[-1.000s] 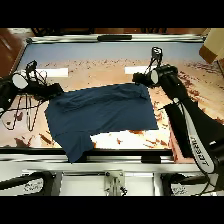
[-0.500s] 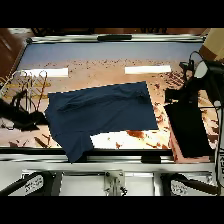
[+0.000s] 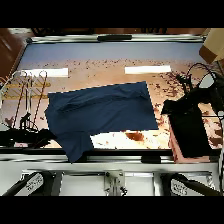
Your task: Fold the shirts.
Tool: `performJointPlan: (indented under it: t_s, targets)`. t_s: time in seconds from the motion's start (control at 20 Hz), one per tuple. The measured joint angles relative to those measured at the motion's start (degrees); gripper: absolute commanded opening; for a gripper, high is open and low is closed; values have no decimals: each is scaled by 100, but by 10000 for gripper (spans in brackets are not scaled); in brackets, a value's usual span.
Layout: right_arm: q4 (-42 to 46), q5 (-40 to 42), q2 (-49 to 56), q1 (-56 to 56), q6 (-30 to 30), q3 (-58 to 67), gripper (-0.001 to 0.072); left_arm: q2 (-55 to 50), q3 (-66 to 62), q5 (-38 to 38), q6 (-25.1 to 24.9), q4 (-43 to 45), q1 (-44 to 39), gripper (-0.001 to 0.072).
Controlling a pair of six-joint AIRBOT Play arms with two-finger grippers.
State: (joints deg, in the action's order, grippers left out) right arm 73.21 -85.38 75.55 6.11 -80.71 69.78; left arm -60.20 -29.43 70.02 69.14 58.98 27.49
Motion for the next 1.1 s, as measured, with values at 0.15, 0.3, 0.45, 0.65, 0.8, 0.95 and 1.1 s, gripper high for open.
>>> performJointPlan:
  t_s: [0.15, 0.3, 0.45, 0.65, 0.8, 0.95, 1.1]
  targets:
    - [-74, 39, -11, 11, 39, -42, 509, -35, 101, -553, -33, -166, -173, 454]
    - [-87, 79, -13, 11, 39, -57, 511, -48, 144, -990, 7, -282, -310, 294]
    - [13, 144, -4, 28, 33, -96, 511, -52, 157, -1281, 92, -337, -407, 51]
    - [-90, 402, 9, 302, -17, -597, 598, -48, 162, -1377, 118, -365, -448, 31]
    - [-205, 754, 11, 308, -74, -1091, 599, -22, 162, -1394, 118, -372, -459, 31]
    - [-116, 1178, 76, 133, -205, -1432, 598, 83, 162, -1399, 114, -376, -461, 31]
    - [-223, 1482, 323, 66, -330, -1567, 598, 254, 162, -1397, 79, -376, -461, 30]
